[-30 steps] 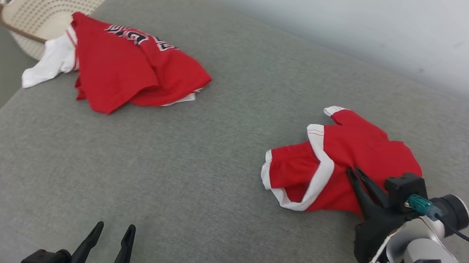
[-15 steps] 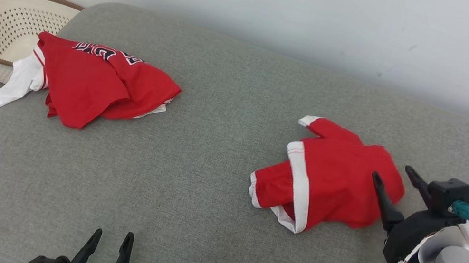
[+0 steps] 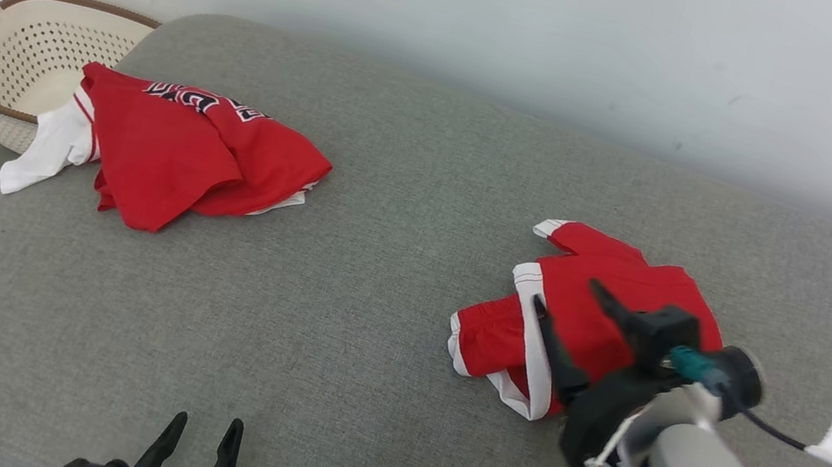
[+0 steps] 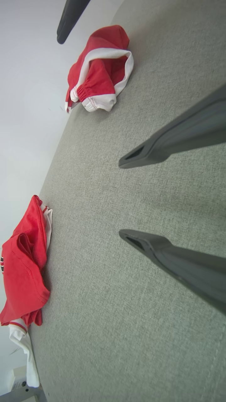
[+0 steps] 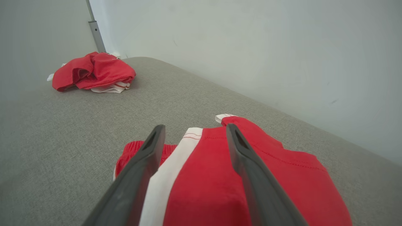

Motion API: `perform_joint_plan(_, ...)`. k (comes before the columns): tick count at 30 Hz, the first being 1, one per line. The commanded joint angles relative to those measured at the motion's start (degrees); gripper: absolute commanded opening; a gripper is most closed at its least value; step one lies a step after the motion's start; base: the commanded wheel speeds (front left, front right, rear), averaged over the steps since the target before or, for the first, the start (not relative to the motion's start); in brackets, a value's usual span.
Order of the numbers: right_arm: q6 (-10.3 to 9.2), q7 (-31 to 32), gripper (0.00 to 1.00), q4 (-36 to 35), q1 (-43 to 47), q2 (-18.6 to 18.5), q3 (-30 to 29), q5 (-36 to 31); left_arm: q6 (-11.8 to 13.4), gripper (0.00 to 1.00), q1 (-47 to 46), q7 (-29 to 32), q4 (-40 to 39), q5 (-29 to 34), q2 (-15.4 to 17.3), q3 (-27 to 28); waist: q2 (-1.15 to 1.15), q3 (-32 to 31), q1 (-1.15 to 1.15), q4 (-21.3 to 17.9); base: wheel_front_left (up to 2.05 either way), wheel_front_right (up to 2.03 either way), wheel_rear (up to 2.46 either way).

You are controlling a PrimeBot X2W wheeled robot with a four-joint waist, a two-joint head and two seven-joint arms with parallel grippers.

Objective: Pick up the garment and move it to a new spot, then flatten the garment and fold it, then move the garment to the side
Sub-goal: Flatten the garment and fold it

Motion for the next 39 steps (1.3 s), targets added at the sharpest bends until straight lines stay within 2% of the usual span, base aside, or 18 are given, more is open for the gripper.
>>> perform_joint_plan(1,-0.01,0.65,1.0,0.38,1.14,1.08,0.31,-0.63,0.11,1.0,1.29,-0.06,0.23,0.02,0.06,0.08,0.0,-0.06,0.0,0.43,0.0,0.0,0.0)
perform_joint_plan(10,-0.01,4.84,1.0,4.91,0.98,4.55,-1.42,-7.62,0.27,1.0,1.85,-0.06,0.51,-0.56,0.05,-0.07,0.0,-0.08,0.0,1.05,0.0,0.0,0.0)
perform_joint_plan(19,-0.01,6.24,1.0,8.77,2.73,6.22,-9.35,-17.78,0.78,1.0,1.63,-0.06,0.24,-1.52,0.05,-0.76,0.0,-0.01,0.0,0.95,0.0,0.0,0.0)
perform_joint_plan(26,-0.01,6.12,1.0,8.54,4.85,7.51,-14.71,-22.05,0.81,1.0,2.22,-0.06,0.34,-1.43,0.05,-0.96,0.0,-0.6,0.0,0.69,0.0,0.0,0.0)
perform_joint_plan(27,-0.01,5.83,0.76,8.25,5.0,7.61,-15.45,-22.54,0.79,1.0,2.28,-0.06,0.26,-1.4,0.05,-0.98,0.0,-0.71,0.0,0.64,0.0,0.0,0.0)
perform_joint_plan(29,-0.01,5.65,0.07,7.9,5.71,7.94,-16.74,-23.3,0.7,1.0,2.43,-0.06,0.23,-1.3,0.06,-0.93,0.0,-0.97,0.0,0.44,0.0,0.0,0.0)
perform_joint_plan(30,-0.01,5.69,0.0,7.9,6.04,7.95,-17.44,-23.65,0.63,1.0,2.41,-0.06,0.27,-1.24,0.06,-0.85,0.0,-1.1,0.0,0.32,0.0,0.0,0.0)
perform_joint_plan(36,-0.01,3.46,0.0,5.97,7.1,8.6,-23.42,-24.01,0.37,1.0,2.86,-0.06,0.47,-0.71,0.06,-0.18,0.0,-1.54,0.0,-0.75,0.0,0.0,0.0)
perform_joint_plan(39,-0.02,0.89,0.0,3.87,8.58,8.87,-30.43,-21.35,0.22,1.0,2.98,-0.06,0.38,-0.63,0.05,0.03,0.0,-1.86,0.0,-1.37,0.0,0.0,0.0)
